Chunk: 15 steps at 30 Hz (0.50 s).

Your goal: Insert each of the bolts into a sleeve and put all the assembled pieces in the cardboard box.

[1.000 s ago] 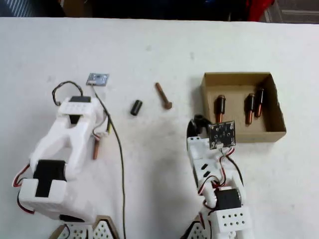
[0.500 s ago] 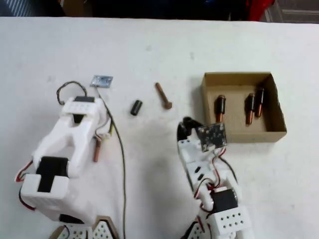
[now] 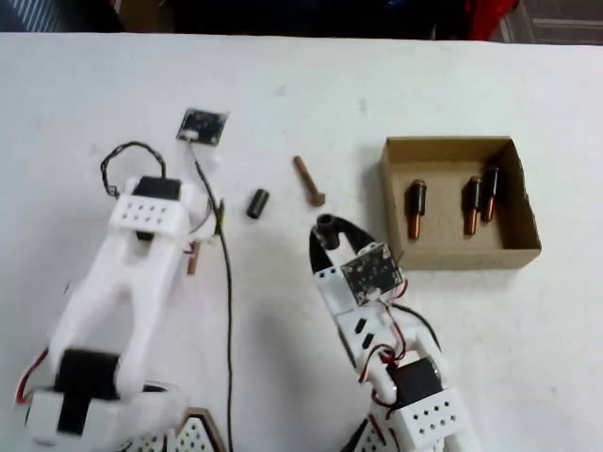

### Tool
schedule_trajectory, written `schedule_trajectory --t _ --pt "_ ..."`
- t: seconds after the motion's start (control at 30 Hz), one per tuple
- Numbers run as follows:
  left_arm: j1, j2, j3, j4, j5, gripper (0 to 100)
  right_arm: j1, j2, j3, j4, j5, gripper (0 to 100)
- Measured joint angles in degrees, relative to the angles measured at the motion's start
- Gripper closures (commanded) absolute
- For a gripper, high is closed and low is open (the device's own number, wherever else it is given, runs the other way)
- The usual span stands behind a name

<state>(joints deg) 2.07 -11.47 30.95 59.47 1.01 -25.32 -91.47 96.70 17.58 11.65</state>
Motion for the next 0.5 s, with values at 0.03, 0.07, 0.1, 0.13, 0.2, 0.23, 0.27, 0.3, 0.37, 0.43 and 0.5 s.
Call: schedule_trajectory --t 0.03,0.07,0.1,0.13,0.2,0.23,0.27,0.3,0.37,0.43,0.5 --pt "0.44 -2.02 0.0 0.0 0.0 98 0.0 0.0 0.0 -0.44 0.0 98.1" --pt "0.7 -4.04 0.0 0.09 0.0 98 0.0 0.0 0.0 -0.88 0.0 98.1" --pt "0.97 -5.98 0.0 0.09 0.0 98 0.0 0.0 0.0 -1.32 0.0 98.1" --pt "1.41 -7.91 0.0 0.09 0.0 98 0.0 0.0 0.0 -1.93 0.0 98.1" --pt "2.37 -11.43 0.0 0.09 0.0 98 0.0 0.0 0.0 -2.99 0.0 98.1" --pt "2.9 -13.19 0.0 0.09 0.0 98 0.0 0.0 0.0 -3.6 -0.18 98.1" --pt "3.34 -14.86 0.0 0.09 0.0 98 0.0 0.0 0.0 -4.13 -1.14 98.1" --pt "3.78 -16.44 0.0 0.09 0.0 98 0.0 0.0 0.0 -4.48 -2.29 98.2" --pt "4.84 -19.78 0.0 0.09 0.0 98 0.0 0.0 0.0 -4.66 -4.84 98.2" --pt "5.8 -23.3 0.35 -0.53 0.0 98 0.0 0.0 0.0 -4.66 -6.51 98.2" --pt "6.51 -27.08 2.2 -2.99 0.97 98 0.0 0.0 0.0 -4.66 -7.21 98.2"
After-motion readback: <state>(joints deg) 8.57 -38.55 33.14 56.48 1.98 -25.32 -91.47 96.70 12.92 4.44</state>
